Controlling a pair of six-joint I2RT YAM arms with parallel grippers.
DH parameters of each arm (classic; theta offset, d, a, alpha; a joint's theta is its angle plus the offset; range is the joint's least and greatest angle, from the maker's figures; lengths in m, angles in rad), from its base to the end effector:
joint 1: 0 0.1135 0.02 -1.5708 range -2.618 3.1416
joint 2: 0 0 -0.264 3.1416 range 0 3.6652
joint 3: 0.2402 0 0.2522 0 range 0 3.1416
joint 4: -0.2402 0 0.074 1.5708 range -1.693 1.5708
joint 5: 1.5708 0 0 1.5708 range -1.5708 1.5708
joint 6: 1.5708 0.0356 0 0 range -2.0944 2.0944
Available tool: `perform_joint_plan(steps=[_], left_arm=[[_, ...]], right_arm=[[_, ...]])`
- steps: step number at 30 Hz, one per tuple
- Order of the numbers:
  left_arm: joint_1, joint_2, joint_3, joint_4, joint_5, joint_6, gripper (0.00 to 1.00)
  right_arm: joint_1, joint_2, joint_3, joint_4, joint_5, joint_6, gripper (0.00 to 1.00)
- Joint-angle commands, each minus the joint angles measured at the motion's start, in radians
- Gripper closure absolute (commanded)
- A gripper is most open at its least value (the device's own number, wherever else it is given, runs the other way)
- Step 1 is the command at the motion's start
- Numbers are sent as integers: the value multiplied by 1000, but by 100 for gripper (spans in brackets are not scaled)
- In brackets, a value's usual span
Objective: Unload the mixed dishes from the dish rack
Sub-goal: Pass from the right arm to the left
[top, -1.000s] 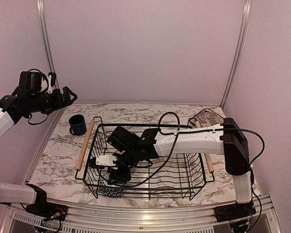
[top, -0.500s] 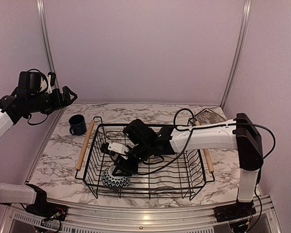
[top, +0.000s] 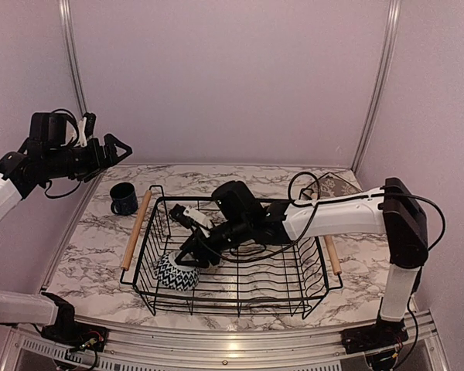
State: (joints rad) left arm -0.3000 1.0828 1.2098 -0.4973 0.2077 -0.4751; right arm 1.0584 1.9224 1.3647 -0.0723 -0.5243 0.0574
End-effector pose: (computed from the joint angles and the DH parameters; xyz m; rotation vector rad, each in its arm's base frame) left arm 0.2205 -0.0759 0.3978 -0.0326 2.0003 -0.7088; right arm 0.1978 0.3881 0.2209 -1.4061 1.9040 1.1651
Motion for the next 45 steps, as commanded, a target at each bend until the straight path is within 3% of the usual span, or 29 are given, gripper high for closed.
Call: perform_joint_plan(steps=[1,8,24,32,38,45], left_arm=[[-23,-2,14,67,89,-39,1],[-80,16,15,108,94,-69,1],[-338,169,-46,308,87,-206,1],[-442,245,-77,365,30,-275,1],[-451,269,-132,504,109,-374,1],[-460,312,-203,778,252,-539,1]], right_arm=[[-22,-91,-13,164,-31,109,64],[-59,-159,-76,261,-15,193,64],[-148,-319,-290,315,318,302,65],[-214,-395,-413,393,341,373,66],[-217,-484,-460,450,388,371,66],[-216,-543,-473,509,399,373,66]])
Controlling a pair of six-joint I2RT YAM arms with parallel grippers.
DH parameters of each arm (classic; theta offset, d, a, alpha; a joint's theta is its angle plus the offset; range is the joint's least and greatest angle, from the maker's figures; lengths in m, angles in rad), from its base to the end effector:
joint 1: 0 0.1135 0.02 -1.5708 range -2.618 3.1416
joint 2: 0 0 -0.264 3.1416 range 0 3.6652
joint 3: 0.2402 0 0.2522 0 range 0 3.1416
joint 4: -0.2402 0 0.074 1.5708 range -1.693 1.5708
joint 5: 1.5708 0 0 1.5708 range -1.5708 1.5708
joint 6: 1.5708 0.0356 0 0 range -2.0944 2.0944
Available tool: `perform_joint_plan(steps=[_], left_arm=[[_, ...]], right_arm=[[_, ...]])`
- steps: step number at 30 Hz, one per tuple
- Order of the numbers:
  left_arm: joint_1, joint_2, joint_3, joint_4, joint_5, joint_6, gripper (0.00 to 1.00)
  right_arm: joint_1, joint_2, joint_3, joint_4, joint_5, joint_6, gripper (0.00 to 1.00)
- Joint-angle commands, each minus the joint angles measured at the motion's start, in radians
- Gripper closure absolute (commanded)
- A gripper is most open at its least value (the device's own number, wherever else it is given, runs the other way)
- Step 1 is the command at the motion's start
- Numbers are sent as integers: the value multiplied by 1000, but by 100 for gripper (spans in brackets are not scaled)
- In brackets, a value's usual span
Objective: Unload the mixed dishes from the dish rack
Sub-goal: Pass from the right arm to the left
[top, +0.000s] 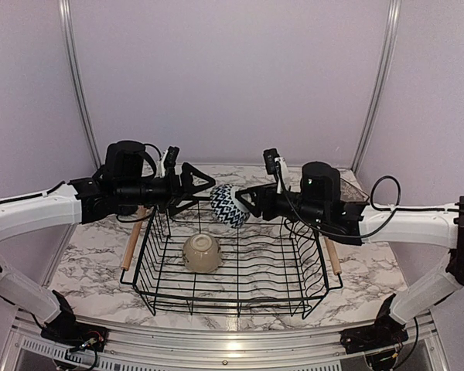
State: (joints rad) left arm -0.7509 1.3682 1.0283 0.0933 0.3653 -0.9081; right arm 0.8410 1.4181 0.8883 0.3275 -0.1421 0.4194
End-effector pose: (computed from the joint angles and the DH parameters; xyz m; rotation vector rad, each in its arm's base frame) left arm 0.2266 -0.2289 0.3208 0.1337 2.0731 -1.4386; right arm 0.2153 0.2482 0.2805 -0.5023 1.8235 1.0163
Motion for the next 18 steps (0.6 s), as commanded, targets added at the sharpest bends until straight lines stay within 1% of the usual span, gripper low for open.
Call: perform_joint_plan(steps=[1,4,9,12,14,15,18], left_arm=[[-13,32,-25,218,108,-120,1],[-25,52,-36,337,151,-174,2],[-36,95,-56,491,206,-270,10],[-39,115,-67,563,220,-315,19],[-41,121,-67,579,220,-321,25],[-42,122,-67,581,220,-320,31],[-43,127,-72,606,220,-332,41]], right_arm=[[1,-44,5,117,11,12,66],[0,-46,12,136,-12,16,66],[1,-50,6,169,-47,32,66],[1,-57,-9,199,-56,48,67],[0,-64,-23,221,-56,56,67],[1,-67,-29,230,-56,59,67],[0,-72,-42,254,-57,71,67]])
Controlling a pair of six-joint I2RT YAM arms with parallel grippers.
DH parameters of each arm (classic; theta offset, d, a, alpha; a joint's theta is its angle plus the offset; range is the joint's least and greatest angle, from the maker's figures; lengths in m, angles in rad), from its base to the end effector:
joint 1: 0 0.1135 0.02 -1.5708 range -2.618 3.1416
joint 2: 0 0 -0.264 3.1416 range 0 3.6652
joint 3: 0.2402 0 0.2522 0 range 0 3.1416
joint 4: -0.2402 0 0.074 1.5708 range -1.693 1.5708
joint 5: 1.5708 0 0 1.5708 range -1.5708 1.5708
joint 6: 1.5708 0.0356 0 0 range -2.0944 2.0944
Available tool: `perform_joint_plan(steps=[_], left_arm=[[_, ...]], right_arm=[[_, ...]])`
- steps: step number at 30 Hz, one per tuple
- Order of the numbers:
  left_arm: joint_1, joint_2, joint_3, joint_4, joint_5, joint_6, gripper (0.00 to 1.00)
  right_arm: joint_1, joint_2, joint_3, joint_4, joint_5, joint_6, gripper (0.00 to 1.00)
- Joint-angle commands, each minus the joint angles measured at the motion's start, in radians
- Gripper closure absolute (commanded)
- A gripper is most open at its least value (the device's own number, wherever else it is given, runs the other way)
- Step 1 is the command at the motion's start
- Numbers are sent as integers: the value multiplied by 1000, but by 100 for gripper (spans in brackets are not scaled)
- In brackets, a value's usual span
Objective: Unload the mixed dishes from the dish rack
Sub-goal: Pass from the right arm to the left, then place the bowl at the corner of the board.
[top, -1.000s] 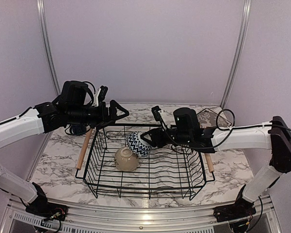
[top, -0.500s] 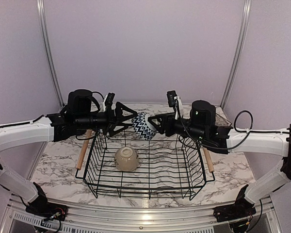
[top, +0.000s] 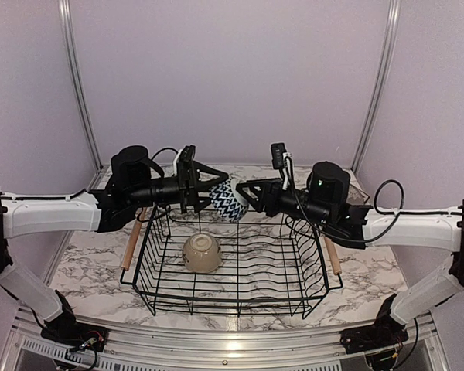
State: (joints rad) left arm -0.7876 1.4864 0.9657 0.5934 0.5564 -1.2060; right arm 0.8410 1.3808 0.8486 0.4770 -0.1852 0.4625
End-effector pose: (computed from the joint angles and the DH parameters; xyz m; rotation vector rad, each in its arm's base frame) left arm 0.2294 -0.2571 0.3143 0.1676 1.8816 -1.9109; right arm 0.2088 0.2432 0.2941 -0.4793 1.6865 1.1314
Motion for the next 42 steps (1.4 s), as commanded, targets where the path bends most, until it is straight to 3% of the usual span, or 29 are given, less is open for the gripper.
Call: perform_joint_plan(steps=[1,15,19,23,28,32,37,42], left_arm=[[-7,12,-11,120,31,-41,45],[-15,45,-2,184,43,-63,100],[-15,39,22,138,48,-28,100],[-15,-5,115,-145,3,159,100],[-15,-79,309,-623,-208,502,100],[-13,-131,423,-907,-519,669,100],[-5,-177,514,-1150,-920,788,100],[50,-210,506,-1294,-1151,816,100]], right_arm=[[-1,-36,-6,110,-14,28,67],[1,-54,-35,152,-30,36,65],[1,-75,-35,119,0,11,40],[0,-127,-52,91,58,-24,19],[0,-174,-61,44,118,-64,15],[0,-188,-67,25,148,-84,15],[0,-185,-64,13,159,-89,16],[0,-167,-52,5,154,-90,16]])
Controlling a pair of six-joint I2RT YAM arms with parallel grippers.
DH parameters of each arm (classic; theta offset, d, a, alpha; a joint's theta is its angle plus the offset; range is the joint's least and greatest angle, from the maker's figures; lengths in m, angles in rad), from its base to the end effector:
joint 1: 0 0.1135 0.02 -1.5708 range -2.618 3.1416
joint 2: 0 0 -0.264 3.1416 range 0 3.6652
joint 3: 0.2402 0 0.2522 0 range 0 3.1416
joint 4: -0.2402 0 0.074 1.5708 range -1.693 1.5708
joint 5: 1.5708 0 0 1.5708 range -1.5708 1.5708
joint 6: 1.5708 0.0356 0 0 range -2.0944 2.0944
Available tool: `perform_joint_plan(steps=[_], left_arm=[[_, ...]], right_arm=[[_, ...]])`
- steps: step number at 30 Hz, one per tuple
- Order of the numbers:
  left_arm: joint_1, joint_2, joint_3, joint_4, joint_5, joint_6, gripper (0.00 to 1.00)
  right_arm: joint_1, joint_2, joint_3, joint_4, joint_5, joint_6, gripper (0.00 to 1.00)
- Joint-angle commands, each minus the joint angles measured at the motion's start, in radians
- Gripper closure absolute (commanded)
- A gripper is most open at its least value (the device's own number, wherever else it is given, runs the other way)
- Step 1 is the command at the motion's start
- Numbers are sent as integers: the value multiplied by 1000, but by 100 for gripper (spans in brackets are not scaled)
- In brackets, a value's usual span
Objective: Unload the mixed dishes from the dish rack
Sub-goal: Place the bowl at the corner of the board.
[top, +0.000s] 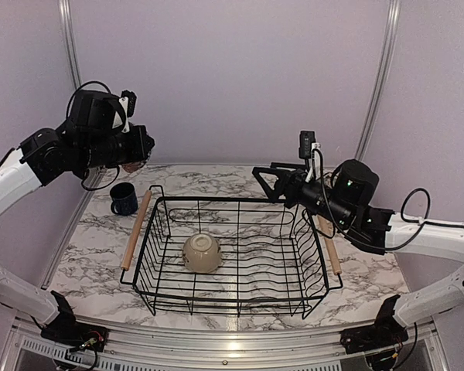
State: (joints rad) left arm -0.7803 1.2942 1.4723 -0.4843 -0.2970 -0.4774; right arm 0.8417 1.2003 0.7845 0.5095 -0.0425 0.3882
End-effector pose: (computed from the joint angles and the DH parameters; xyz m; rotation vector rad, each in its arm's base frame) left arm 0.2073 -0.1905 0.4373 0.0806 1.9037 -0.5871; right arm 0.1866 0.2112 0.3258 -0.3870 1.5149 1.0177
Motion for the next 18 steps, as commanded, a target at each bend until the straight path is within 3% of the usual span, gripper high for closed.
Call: perform_joint_plan(steps=[1,10,18], left_arm=[[62,-22,-8,-242,-319,83,100],[276,-38,-199,-348,-377,32,100],[348,52,-371,-294,-317,15,100]], right_arm=[[0,18,14,-30,11,-14,16],[0,41,30,-45,-1,-14,16],[-1,74,49,-59,-29,-8,16]])
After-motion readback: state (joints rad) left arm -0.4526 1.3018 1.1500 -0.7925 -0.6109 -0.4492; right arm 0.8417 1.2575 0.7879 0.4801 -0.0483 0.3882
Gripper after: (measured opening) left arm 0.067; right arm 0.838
